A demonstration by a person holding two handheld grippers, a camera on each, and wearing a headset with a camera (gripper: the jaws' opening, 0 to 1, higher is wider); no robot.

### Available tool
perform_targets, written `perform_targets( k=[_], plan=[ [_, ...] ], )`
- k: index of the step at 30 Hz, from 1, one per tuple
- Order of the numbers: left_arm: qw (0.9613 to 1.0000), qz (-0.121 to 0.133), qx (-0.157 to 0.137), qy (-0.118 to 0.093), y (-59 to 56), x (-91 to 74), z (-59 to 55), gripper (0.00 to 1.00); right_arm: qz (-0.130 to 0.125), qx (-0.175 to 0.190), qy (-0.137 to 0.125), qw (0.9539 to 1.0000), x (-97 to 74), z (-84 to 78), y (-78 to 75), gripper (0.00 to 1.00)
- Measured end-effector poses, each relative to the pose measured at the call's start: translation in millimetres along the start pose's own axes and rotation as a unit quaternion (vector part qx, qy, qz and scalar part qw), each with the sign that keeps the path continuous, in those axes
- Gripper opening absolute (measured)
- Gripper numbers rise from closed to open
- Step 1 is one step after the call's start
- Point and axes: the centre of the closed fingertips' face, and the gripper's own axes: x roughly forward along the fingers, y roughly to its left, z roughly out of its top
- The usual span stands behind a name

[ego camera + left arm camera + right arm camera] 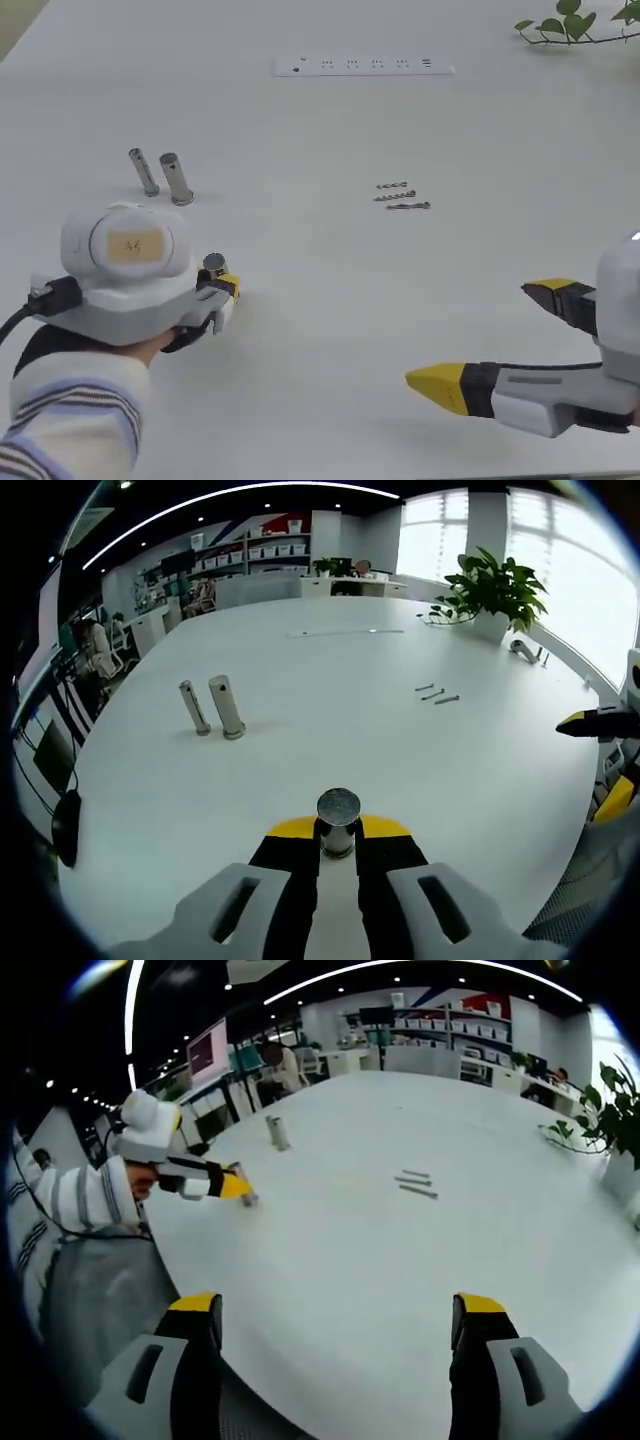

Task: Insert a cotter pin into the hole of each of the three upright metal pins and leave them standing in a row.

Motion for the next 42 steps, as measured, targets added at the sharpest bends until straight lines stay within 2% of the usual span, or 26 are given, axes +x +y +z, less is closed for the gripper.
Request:
perform_targets(
  k=[3,8,12,17,21,26,28,30,36,39,42],
  plan=[
    [0.9997,-0.004,0.023,-0.003,-0.4,0.4,0.1,0.12,-0.001,0.001,0.000,1.0000,0.4,-0.9,-0.5,0.96],
    [0.9993,-0.005,0.036,-0.008,0.9,1.6,0.9,0.12,0.001,0.001,0.002,1.0000,2.1,-1.7,1.1,0.96],
    [0.9992,-0.007,0.039,-0.007,1.7,1.9,1.3,0.12,0.002,0.001,0.001,1.0000,2.7,-1.6,2.0,0.96],
    [0.9982,-0.017,0.057,-0.003,-1.0,1.4,0.4,0.12,0.002,0.003,0.002,1.0000,2.2,-2.8,1.9,0.96],
    [0.9957,-0.029,0.088,0.003,-4.5,1.8,-1.5,0.17,0.002,0.003,0.003,1.0000,2.1,-4.0,1.6,0.96],
    [0.9944,-0.041,0.097,0.008,-8.4,1.8,-3.9,0.23,0.000,0.004,0.002,1.0000,1.6,-4.0,1.1,0.96],
    [0.9928,-0.045,0.111,0.003,-9.9,-1.1,-1.4,0.25,0.000,0.004,0.004,1.0000,1.3,-4.2,0.7,0.96],
    [0.9929,-0.050,0.107,-0.008,-10.3,-4.9,2.7,0.27,-0.001,0.002,0.005,1.0000,0.7,-4.4,0.0,0.96],
    [0.9917,-0.071,0.106,-0.015,-6.9,-13.9,5.9,0.39,-0.004,0.000,0.006,1.0000,-1.5,-2.5,-3.5,0.96],
    [0.9906,-0.078,0.108,-0.031,-5.3,-21.1,12.5,0.40,-0.007,-0.003,0.007,0.9999,-3.3,-0.6,-5.4,0.96],
    [0.9893,-0.090,0.109,-0.038,-6.1,-26.0,17.1,0.50,-0.009,-0.003,0.007,0.9999,-4.3,0.5,-6.5,0.96]
  ],
)
